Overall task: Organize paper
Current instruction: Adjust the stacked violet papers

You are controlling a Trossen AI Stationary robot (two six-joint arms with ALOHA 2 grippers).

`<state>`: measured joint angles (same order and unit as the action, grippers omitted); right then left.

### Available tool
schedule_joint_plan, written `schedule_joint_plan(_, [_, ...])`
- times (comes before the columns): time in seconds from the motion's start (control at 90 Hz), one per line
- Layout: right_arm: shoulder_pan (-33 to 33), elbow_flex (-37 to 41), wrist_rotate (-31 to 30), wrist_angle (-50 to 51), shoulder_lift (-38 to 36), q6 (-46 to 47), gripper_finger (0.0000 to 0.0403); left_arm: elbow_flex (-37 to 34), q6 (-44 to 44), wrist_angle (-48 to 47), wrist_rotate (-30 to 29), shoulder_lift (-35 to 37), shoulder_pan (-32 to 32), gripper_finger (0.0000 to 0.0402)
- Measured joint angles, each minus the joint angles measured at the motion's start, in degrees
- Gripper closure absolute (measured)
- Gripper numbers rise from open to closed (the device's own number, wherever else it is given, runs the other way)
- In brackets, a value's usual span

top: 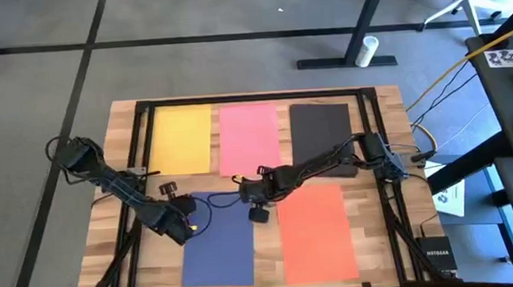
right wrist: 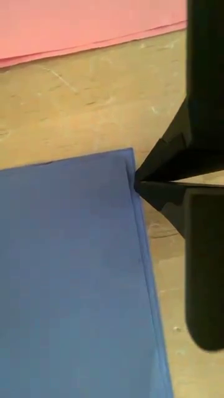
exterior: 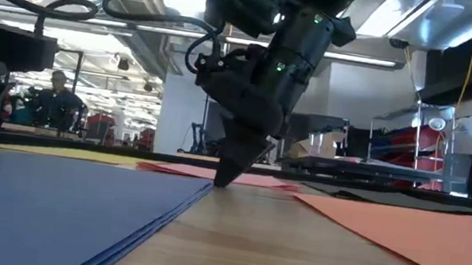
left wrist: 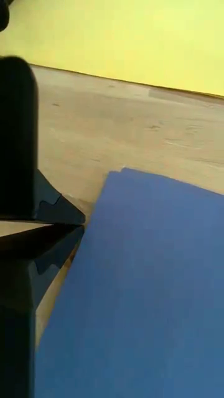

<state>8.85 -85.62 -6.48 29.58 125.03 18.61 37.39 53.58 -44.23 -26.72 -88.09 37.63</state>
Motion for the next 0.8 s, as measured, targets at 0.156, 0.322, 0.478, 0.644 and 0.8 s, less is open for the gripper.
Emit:
schedule_joint_plan(0.156, [-0.24,0.02,0.31,-0.02,0.0,-0.63,0.0402,0.02,0.14,0.09,0.04,0.0,0.0,0.0402])
schedule_joint_plan(0.322, [-0.35,0.07,0.34,-0.09,-0.01,-0.92,0.0402,0.04,0.28,0.13,0.14,0.0,0.0,0.0402])
schedule_joint_plan(0.478, [-0.45,0.07,0.31,-0.11,-0.01,-0.95,0.0402,0.04,0.39,0.14,0.17,0.0,0.0,0.0402])
schedule_joint_plan(0.644, [-0.72,0.09,0.48,-0.17,-0.01,-1.31,0.0402,0.07,0.63,0.16,0.22,0.0,0.0,0.0402])
schedule_joint_plan(0.8, [-1.05,0.11,0.89,-0.27,-0.02,-1.77,0.0402,0.07,0.68,0.16,0.24,0.0,0.0,0.0401])
